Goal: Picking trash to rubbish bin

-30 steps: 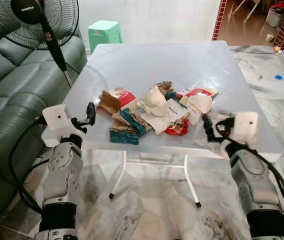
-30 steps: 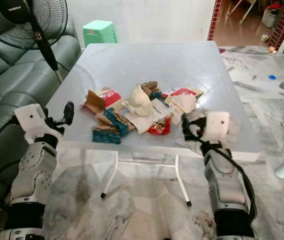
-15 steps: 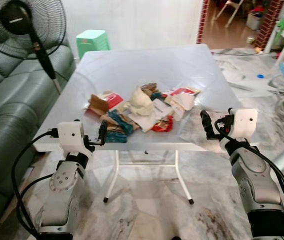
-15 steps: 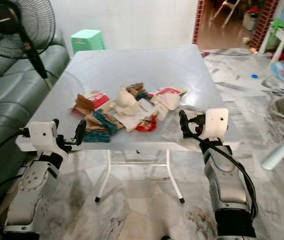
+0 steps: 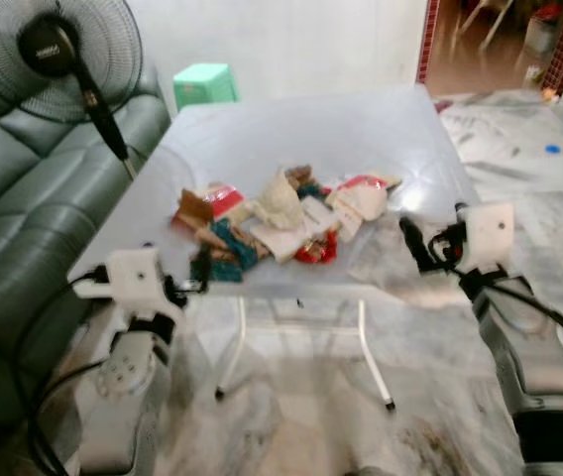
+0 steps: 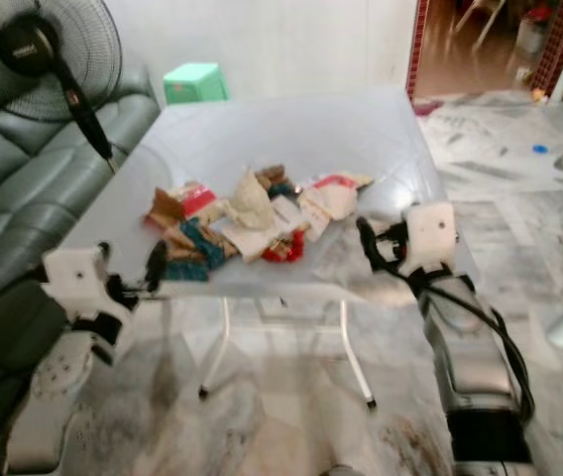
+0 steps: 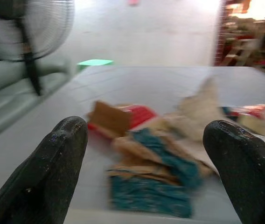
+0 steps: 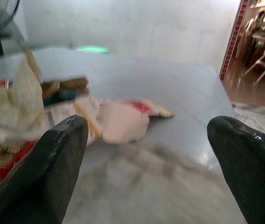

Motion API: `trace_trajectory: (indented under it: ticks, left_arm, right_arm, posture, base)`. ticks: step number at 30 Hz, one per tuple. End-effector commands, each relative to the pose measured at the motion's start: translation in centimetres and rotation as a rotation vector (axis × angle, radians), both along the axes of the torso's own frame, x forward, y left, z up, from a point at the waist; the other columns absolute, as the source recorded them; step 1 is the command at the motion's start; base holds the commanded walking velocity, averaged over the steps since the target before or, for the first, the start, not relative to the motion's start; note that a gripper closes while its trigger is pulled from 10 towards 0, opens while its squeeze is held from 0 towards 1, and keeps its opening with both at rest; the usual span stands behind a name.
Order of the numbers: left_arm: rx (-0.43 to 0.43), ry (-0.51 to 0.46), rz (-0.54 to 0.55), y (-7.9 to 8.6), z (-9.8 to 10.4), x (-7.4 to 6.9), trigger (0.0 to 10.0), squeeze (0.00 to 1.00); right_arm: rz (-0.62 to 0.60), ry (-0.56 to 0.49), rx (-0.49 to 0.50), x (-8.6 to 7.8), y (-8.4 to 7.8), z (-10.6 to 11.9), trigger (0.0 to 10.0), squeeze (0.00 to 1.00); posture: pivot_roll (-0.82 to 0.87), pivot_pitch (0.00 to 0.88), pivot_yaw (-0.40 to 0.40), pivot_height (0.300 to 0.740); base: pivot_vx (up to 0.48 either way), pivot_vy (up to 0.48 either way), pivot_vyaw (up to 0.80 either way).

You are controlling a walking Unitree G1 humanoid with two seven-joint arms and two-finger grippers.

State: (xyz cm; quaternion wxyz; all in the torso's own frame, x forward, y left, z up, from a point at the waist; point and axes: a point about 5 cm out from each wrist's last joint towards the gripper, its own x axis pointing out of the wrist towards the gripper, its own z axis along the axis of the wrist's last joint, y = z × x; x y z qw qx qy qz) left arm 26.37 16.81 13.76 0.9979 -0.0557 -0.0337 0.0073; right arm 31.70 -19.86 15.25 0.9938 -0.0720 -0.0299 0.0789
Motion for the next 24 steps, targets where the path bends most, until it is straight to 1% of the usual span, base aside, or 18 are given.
trace_trajectory:
  ticks: [1,2,3,4,5,7,8,11,14,17,21,24]
  left_arm:
    - [-0.019,-0.008,0.13,1.8,0.5,0.2,10.0,0.0]
    - [-0.022,-0.008,0.152,2.0,0.6,0.3,10.0,0.0]
    - [-0.022,-0.008,0.152,2.0,0.6,0.3,10.0,0.0]
    - [-0.059,0.001,0.142,2.1,0.7,0.4,10.0,0.0]
    - [-0.07,0.001,0.133,2.1,0.8,0.5,10.0,0.0]
    - [-0.051,-0.002,0.113,2.1,0.9,0.6,10.0,0.0]
    - [-0.061,0.017,0.096,2.1,0.7,0.9,10.0,0.0]
    - [-0.071,0.024,0.095,2.2,0.5,1.1,10.0,0.0]
    - [-0.083,0.026,0.1,2.0,0.5,1.3,10.0,0.0]
    - [-0.131,0.041,0.087,1.3,0.3,1.6,10.0,0.0]
    - [-0.131,0.019,0.083,1.1,0.6,1.5,10.0,0.0]
    - [-0.108,0.026,0.074,1.2,0.4,1.5,10.0,0.0]
  right_arm:
    - [-0.039,-0.002,0.035,0.0,0.2,-0.1,10.0,0.0]
    - [-0.044,-0.005,0.038,0.0,0.3,-0.1,10.0,0.0]
    - [-0.044,-0.005,0.038,0.0,0.3,-0.1,10.0,0.0]
    - [-0.045,-0.004,0.061,0.0,0.4,-0.1,10.0,0.0]
    - [-0.044,-0.004,0.071,0.0,0.4,-0.1,10.0,0.0]
    - [-0.047,-0.004,0.078,0.0,0.4,-0.1,10.0,0.0]
    - [-0.051,-0.007,0.081,0.0,0.2,-0.1,10.0,0.0]
    - [-0.062,-0.014,0.066,0.0,-0.2,0.0,10.0,0.0]
    - [-0.105,-0.019,0.059,-0.2,-0.9,0.0,10.0,0.0]
    - [-0.144,-0.018,0.075,-0.6,-1.5,-0.3,10.0,0.0]
    - [-0.156,-0.013,0.078,-1.0,-1.6,-0.4,10.0,0.0]
    - [-0.144,-0.004,0.078,-1.0,-1.4,-0.6,10.0,0.0]
  posture:
    - [0.01,0.012,0.041,0.74]
    - [0.01,0.012,0.041,0.74]
    - [0.01,0.012,0.041,0.74]
    - [0.02,0.013,0.039,0.74]
    - [0.02,0.013,0.039,0.74]
    - [0.02,0.009,0.042,0.74]
    - [0.01,0.011,0.046,0.74]
    - [0.0,0.011,0.049,0.74]
    - [-0.01,0.014,0.058,0.74]
    - [-0.02,0.017,0.064,0.74]
    - [-0.02,0.02,0.057,0.74]
    - [-0.02,0.031,0.051,0.74]
  base:
    - [0.0,0.0,0.0]
    - [0.0,0.0,0.0]
    - [0.0,0.0,0.0]
    - [0.0,0.48,0.0]
    - [0.0,0.48,0.0]
    - [0.0,0.48,0.0]
    - [0.0,0.48,0.0]
    - [0.0,0.48,0.0]
    - [0.0,0.48,0.0]
    - [0.0,0.48,0.0]
    - [0.0,0.478,0.0]
    - [0.0,0.0,0.0]
